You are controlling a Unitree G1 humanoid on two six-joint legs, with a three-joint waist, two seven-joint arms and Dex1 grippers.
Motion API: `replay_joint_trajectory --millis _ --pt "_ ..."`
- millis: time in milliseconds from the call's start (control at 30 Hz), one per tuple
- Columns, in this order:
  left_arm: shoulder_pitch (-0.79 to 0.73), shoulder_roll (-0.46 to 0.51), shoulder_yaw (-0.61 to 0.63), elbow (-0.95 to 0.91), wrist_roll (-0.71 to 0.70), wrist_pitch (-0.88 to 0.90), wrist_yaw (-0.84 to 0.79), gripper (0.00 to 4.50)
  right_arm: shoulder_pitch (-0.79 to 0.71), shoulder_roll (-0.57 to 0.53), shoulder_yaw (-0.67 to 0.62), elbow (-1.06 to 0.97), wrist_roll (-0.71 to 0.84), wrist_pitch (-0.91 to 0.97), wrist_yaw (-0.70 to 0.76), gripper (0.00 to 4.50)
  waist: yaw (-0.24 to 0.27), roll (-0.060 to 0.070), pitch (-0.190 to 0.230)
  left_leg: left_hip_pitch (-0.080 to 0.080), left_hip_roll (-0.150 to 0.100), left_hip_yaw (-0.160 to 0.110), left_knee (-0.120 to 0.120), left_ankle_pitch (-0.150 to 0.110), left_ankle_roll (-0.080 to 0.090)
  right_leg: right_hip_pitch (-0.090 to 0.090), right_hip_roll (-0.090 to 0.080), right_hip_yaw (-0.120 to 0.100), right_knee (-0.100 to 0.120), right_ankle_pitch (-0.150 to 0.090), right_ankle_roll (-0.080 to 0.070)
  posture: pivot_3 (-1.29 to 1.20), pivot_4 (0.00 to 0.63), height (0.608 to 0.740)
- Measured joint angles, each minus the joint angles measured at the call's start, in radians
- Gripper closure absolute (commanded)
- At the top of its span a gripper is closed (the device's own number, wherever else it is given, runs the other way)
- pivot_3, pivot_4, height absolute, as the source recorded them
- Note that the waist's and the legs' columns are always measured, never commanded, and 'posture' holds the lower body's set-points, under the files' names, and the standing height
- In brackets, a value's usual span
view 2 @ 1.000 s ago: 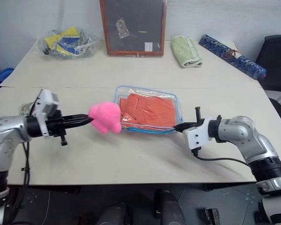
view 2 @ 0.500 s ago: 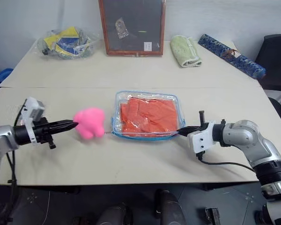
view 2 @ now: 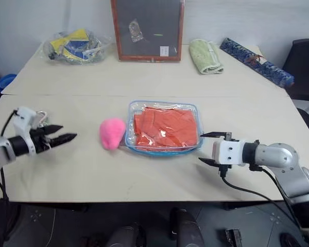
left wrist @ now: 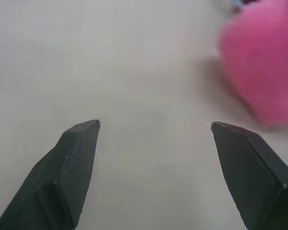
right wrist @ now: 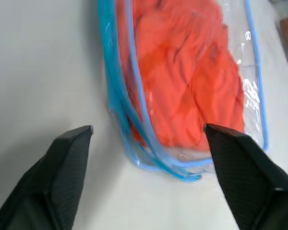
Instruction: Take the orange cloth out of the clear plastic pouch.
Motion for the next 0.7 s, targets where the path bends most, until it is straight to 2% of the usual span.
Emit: replay_joint_trajectory --millis 100,167,233,333,500,700 --pt "-0.099 0.026 -0.1 -0.185 -0.026 -0.048 -0.12 0.68 0.05 0.001 -0.063 -0.214 0.211 0.257 -0.047 0.66 0.012 0.0 0.0 -0.001 0.0 -0.001 0.0 -0.001 0.0 0.0 0.0 -0.001 0.001 0.0 0.0 0.0 0.15 0.74" --pt "-0.125 0.03 -0.199 -0.292 -0.001 -0.133 -0.187 0.68 0.063 0.004 -0.066 -0.311 0.29 0.355 -0.073 0.66 0.012 0.001 0.0 -0.001 0.0 -0.001 0.0 -0.001 -0.001 0.001 0.0 -0.001 -0.001 0.0 0.0 0.0 0.15 0.74" --pt "-0.114 0.03 -0.347 -0.343 0.121 -0.294 -0.231 0.68 0.081 0.02 -0.069 -0.384 0.345 0.443 -0.114 0.66 0.008 0.001 0.0 0.0 0.0 0.002 -0.001 -0.001 -0.001 0.001 0.002 0.001 -0.003 0.0 0.0 0.0 0.15 0.74" --pt "-0.095 0.025 -0.499 -0.306 0.295 -0.531 -0.251 0.68 0.108 0.025 -0.069 -0.427 0.364 0.506 -0.148 0.66 0.004 0.001 0.0 0.001 0.001 0.006 -0.001 -0.001 -0.001 0.001 0.004 0.004 -0.001 0.0 -0.001 0.0 0.15 0.74" --pt "-0.124 -0.036 -0.562 -0.152 0.429 -0.773 -0.241 0.68 0.172 0.033 -0.075 -0.478 0.367 0.544 -0.172 0.66 0.01 0.001 0.0 0.001 0.001 0.006 0.0 -0.002 0.0 0.001 0.005 0.005 0.0 0.0 -0.001 0.0 0.15 0.74" --pt "-0.138 -0.155 -0.573 -0.097 0.475 -0.825 -0.188 0.68 0.226 0.058 -0.102 -0.541 0.371 0.57 -0.216 0.66 0.013 0.001 0.0 0.0 0.001 0.006 0.001 -0.003 0.003 0.0 0.004 0.003 -0.001 0.001 0.001 0.0 0.15 0.74"
